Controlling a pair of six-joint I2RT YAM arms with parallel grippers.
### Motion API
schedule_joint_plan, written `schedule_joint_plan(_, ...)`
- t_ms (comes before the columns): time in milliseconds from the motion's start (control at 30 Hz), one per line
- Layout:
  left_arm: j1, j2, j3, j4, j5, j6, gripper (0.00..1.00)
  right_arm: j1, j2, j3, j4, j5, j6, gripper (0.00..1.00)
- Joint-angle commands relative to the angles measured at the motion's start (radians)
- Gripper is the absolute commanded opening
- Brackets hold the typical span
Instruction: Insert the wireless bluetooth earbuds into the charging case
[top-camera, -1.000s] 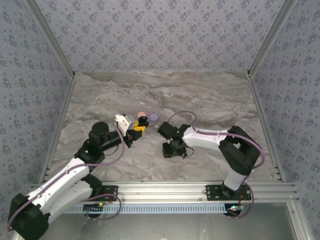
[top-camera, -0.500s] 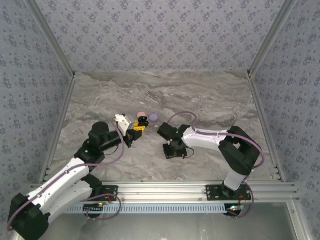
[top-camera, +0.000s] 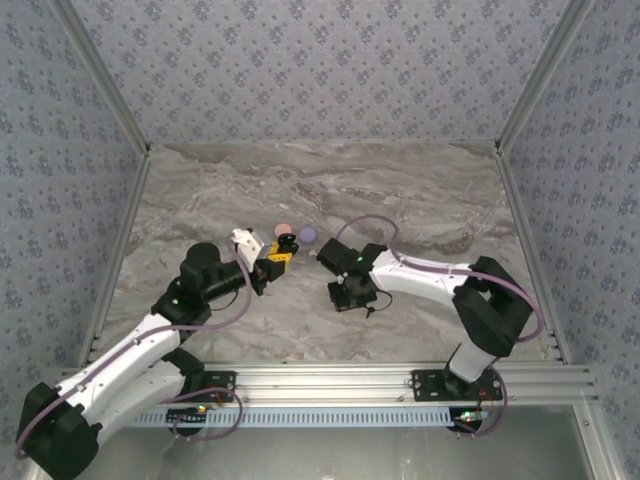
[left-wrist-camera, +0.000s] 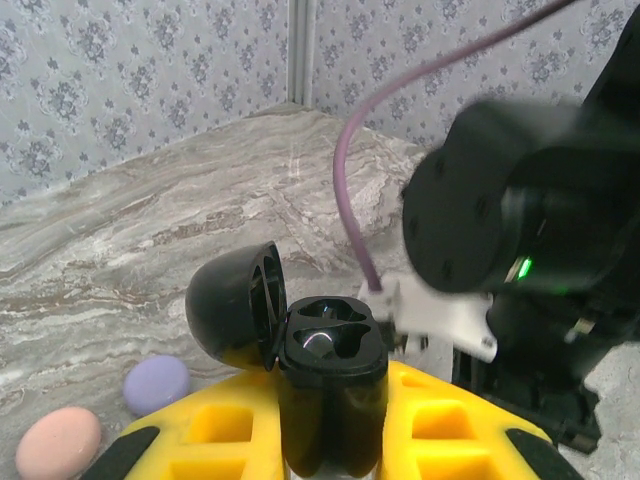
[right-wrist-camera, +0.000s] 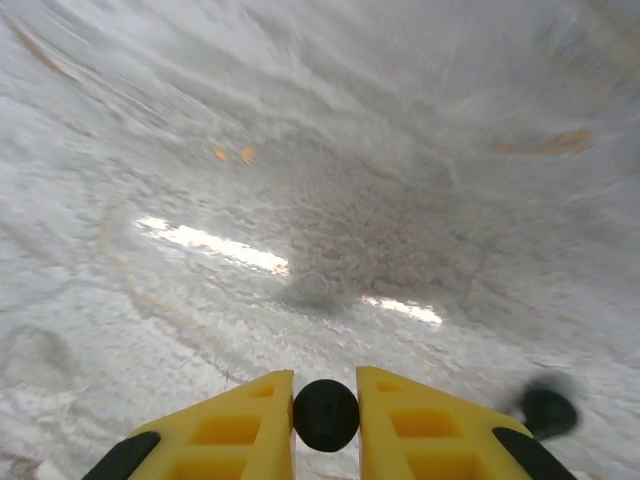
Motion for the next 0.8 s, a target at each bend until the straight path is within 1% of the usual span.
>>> schedule_joint_plan(0, -0.006, 0.018, -0.001, 0.023, 0.023, -0.019, 0.04, -0.021, -0.097, 0.091, -0.112, 0.082, -0.118, 0.22)
schedule_joint_plan(167, -0.013, 0.077, 0.011, 0.067, 0.051, -0.035, 0.04, -0.036, -0.159, 0.268, -0.217, 0.157, -0.310, 0.22)
schedule_joint_plan(267, -0.029, 0.119, 0.026, 0.091, 0.063, -0.039, 0.04, -0.033, -0.161, 0.380, -0.255, 0.186, -0.426, 0.22)
schedule_joint_plan(367, -0.048, 0.154, 0.046, 0.105, 0.072, -0.039, 0.03, -0.030, -0.157, 0.463, -0.270, 0.210, -0.510, 0.22)
schedule_joint_plan(567, -0.071, 0.199, 0.077, 0.113, 0.073, -0.031, 0.03, -0.010, -0.132, 0.554, -0.286, 0.241, -0.574, 0.22)
schedule_joint_plan(767, -0.081, 0.225, 0.089, 0.137, 0.076, -0.030, 0.03, 0.024, -0.097, 0.573, -0.272, 0.232, -0.588, 0.22)
